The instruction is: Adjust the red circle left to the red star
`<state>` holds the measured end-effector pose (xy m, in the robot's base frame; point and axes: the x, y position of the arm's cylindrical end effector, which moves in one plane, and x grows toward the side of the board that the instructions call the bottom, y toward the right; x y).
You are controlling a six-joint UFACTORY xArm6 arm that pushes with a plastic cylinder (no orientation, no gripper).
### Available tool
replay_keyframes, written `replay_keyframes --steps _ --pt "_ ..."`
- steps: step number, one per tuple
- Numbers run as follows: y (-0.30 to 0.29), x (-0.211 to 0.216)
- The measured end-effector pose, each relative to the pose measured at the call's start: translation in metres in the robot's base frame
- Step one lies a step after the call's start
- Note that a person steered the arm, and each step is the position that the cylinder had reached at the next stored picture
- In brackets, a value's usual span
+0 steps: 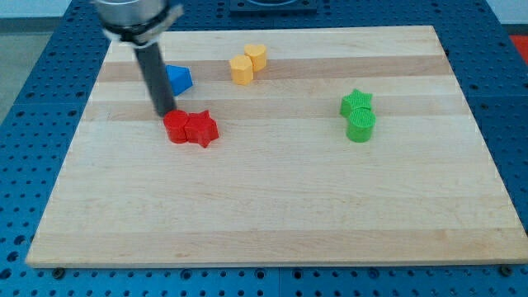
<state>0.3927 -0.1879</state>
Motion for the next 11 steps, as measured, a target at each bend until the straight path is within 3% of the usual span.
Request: replay_keyframes --steps 2,5,8,11 --pt "-0.029 0.019" --pt "0.007 0.053" --pt "0.010 -0.001" --pt "0.004 0.016"
